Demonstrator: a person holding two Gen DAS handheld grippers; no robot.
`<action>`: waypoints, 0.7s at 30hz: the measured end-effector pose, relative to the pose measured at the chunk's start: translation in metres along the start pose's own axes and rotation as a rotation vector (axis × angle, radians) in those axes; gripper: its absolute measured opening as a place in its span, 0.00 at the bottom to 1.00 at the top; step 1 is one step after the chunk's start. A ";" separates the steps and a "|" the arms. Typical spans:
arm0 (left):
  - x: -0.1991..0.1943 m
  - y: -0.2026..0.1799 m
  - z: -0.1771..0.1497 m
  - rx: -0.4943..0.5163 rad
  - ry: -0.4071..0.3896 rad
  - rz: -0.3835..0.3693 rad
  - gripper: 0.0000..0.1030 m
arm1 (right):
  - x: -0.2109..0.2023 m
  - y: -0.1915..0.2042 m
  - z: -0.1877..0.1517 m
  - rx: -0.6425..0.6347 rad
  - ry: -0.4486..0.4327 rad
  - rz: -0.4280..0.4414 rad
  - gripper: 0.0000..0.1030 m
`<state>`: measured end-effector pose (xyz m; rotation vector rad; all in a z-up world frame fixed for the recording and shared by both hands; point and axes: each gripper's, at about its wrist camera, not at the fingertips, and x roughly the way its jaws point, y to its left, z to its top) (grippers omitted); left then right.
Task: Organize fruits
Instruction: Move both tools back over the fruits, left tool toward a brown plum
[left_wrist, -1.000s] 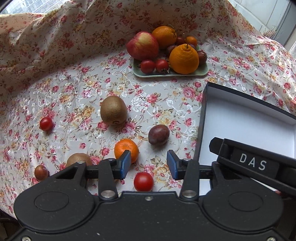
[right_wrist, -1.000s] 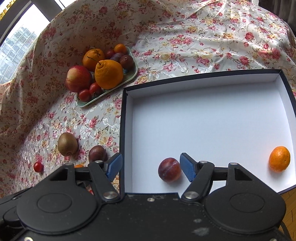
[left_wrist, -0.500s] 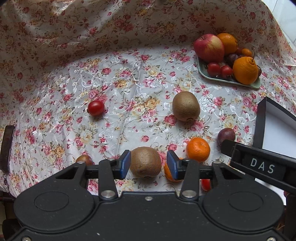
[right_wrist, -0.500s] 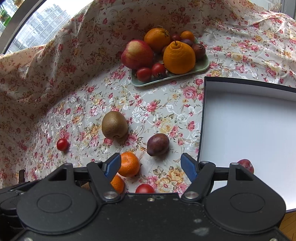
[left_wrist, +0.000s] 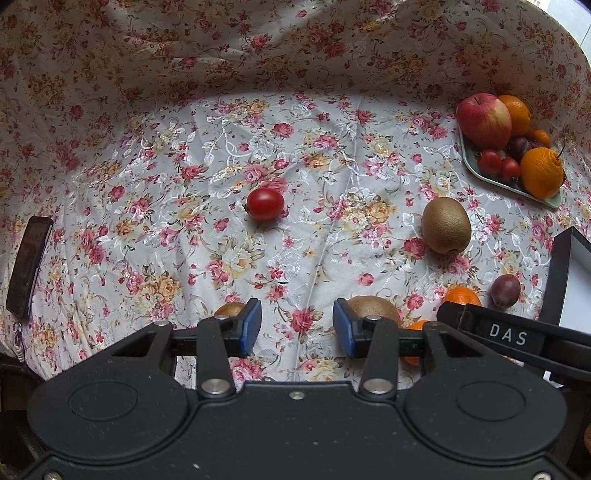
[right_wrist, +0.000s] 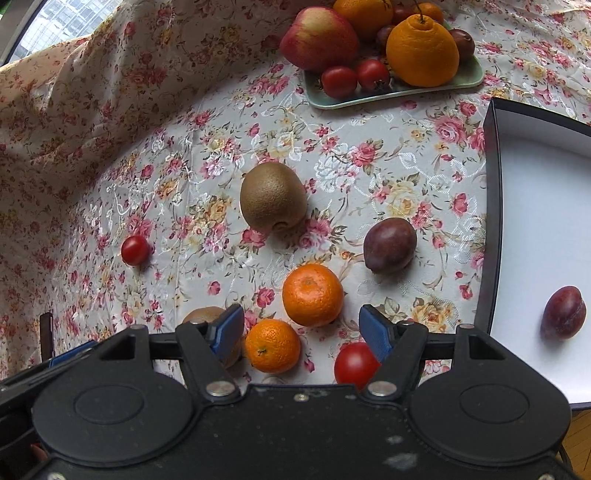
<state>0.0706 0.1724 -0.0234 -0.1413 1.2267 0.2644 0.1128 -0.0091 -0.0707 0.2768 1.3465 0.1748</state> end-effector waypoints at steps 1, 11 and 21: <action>0.000 0.003 0.000 -0.003 0.000 0.000 0.51 | 0.001 0.005 0.000 -0.018 -0.003 -0.014 0.74; 0.006 0.030 -0.001 -0.038 0.017 0.009 0.51 | 0.011 0.024 0.001 -0.091 -0.041 -0.049 0.82; 0.012 0.058 -0.003 -0.081 0.035 0.023 0.51 | 0.031 0.045 0.002 -0.158 -0.052 -0.153 0.88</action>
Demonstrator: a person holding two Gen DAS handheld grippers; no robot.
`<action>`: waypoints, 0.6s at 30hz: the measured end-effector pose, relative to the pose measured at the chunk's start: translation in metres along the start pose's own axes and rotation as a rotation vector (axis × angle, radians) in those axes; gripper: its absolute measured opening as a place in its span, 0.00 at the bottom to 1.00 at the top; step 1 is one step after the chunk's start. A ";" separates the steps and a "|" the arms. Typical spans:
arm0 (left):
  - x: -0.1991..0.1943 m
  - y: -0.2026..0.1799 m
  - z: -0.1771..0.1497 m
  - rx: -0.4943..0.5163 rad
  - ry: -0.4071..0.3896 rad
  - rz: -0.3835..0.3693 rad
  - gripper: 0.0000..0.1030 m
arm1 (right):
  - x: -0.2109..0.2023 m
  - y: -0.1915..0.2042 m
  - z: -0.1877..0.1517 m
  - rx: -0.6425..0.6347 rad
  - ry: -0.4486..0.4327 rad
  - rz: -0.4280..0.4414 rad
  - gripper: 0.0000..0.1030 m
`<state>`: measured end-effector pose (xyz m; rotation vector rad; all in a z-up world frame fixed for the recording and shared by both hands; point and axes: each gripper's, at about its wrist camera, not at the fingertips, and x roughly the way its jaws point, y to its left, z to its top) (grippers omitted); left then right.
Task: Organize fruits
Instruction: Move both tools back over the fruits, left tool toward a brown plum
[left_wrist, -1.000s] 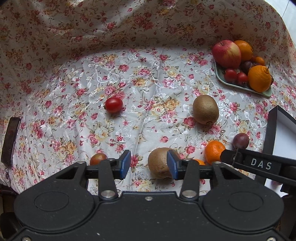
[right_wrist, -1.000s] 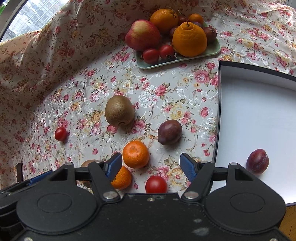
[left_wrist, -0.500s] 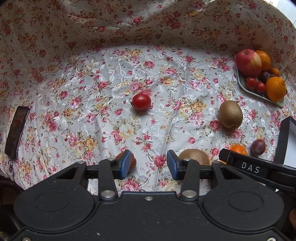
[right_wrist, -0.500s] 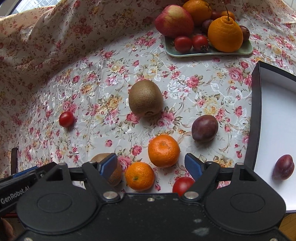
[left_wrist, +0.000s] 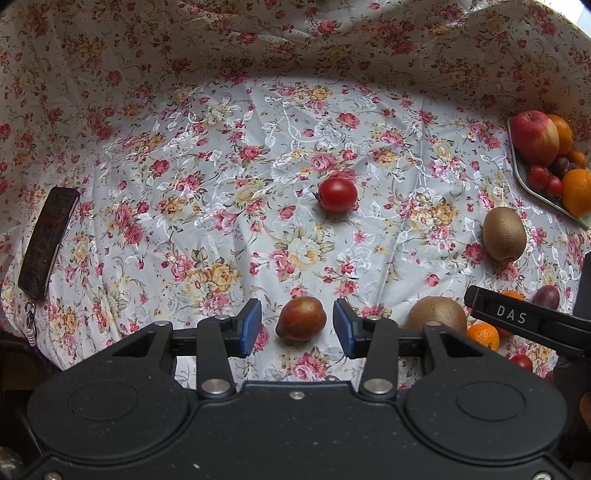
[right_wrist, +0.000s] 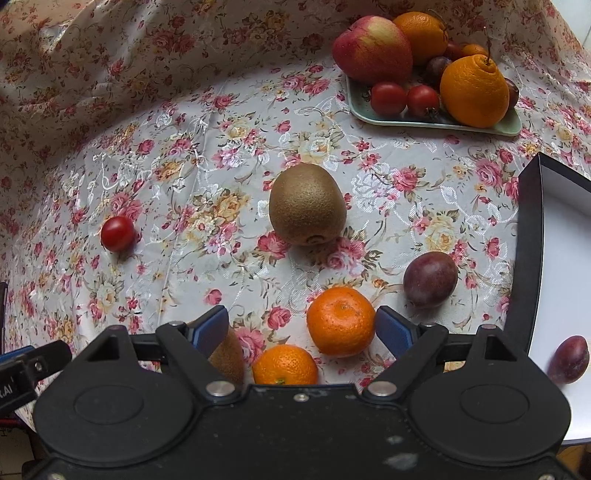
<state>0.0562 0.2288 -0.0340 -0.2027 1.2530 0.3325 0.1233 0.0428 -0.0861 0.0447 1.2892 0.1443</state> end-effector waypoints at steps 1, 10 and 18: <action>0.000 0.002 0.000 -0.003 0.001 0.000 0.51 | 0.004 0.002 0.001 -0.005 0.002 -0.018 0.88; 0.008 0.022 -0.001 -0.022 0.017 0.009 0.51 | 0.033 0.016 -0.001 -0.016 0.032 -0.094 0.90; 0.012 0.034 -0.001 -0.053 0.042 -0.009 0.51 | 0.042 0.023 -0.003 0.016 0.013 -0.120 1.00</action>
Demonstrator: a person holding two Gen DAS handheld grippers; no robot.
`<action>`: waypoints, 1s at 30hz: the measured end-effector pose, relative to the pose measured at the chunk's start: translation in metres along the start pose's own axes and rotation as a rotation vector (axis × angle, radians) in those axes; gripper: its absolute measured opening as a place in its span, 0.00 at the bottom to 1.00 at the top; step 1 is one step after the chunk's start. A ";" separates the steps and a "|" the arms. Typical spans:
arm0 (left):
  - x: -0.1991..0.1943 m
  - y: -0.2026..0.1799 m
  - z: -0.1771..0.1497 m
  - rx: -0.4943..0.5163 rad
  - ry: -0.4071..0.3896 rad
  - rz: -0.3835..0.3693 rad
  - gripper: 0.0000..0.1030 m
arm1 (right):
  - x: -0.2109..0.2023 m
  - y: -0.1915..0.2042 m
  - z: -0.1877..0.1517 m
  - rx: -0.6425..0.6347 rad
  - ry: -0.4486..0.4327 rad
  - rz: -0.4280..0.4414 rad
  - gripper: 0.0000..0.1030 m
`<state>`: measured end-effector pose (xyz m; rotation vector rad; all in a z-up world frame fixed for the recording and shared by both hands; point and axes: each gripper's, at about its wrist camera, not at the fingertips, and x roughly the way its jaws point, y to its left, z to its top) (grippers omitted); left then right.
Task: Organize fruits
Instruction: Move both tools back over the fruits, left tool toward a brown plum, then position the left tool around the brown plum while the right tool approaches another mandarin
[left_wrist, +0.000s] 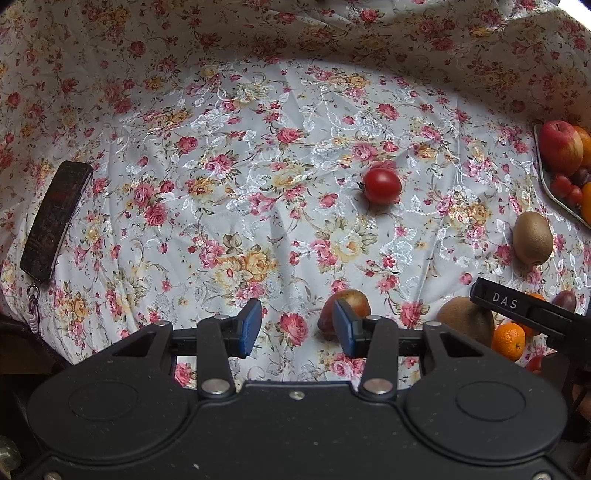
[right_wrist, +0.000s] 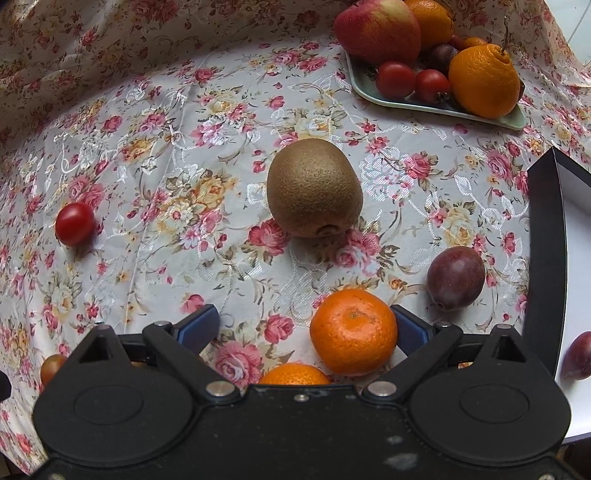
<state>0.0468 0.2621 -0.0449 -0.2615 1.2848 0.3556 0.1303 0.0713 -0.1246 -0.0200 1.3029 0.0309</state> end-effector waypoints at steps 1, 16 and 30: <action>-0.001 0.000 0.000 -0.001 0.000 -0.002 0.51 | 0.001 0.001 0.001 0.000 0.003 -0.005 1.00; -0.008 -0.007 -0.001 0.012 -0.014 -0.009 0.51 | 0.003 0.002 -0.001 0.003 -0.003 -0.011 1.00; -0.007 -0.015 -0.002 0.017 -0.006 -0.012 0.51 | -0.004 -0.002 -0.013 0.000 -0.065 0.003 1.00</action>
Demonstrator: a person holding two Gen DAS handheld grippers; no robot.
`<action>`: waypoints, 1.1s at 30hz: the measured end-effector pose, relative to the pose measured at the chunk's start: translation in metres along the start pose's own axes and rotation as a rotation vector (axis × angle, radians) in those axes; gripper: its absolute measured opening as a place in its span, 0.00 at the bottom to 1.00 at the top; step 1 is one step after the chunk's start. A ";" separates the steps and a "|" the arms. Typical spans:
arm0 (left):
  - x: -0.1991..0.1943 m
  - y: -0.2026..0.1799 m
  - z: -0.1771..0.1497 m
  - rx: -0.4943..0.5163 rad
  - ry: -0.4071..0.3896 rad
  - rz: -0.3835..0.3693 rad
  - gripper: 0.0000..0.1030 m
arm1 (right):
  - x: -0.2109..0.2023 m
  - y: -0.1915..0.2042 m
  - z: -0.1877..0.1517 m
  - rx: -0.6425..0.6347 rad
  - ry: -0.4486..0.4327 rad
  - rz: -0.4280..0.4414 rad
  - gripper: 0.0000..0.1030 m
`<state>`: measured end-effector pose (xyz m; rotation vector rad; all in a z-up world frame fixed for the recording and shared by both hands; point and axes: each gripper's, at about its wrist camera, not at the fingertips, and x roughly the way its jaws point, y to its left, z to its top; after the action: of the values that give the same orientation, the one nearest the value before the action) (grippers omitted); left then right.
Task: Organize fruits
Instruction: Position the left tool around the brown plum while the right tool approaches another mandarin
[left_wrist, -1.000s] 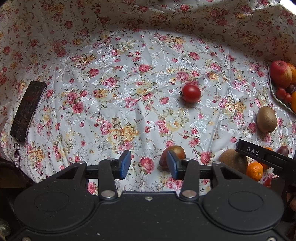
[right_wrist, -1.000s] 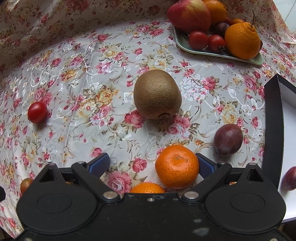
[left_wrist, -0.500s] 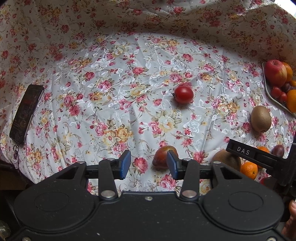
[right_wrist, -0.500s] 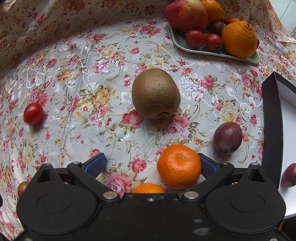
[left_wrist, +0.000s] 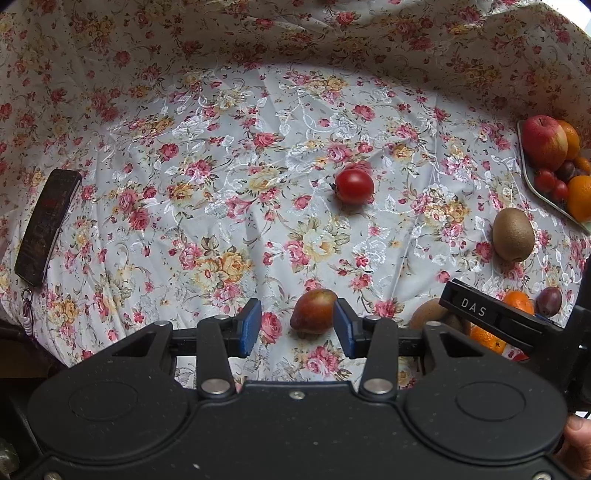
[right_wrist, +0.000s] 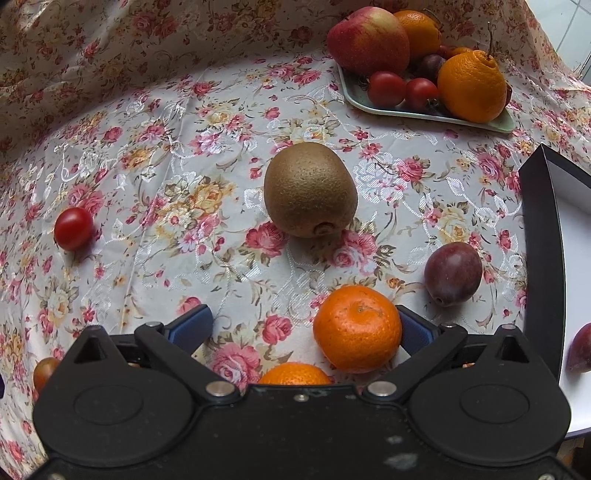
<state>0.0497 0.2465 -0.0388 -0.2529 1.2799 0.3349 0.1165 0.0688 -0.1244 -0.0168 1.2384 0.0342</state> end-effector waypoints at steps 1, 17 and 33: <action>0.001 0.001 0.000 -0.003 0.002 0.003 0.51 | 0.001 0.000 0.002 -0.003 0.015 0.001 1.00; 0.009 0.002 0.000 -0.003 0.024 0.014 0.51 | 0.008 0.004 0.012 0.013 0.058 -0.024 1.00; 0.019 0.000 -0.002 0.007 0.048 0.029 0.51 | 0.009 0.005 0.012 0.015 0.057 -0.033 1.00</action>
<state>0.0529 0.2480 -0.0577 -0.2377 1.3328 0.3512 0.1306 0.0748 -0.1285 -0.0254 1.2949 -0.0042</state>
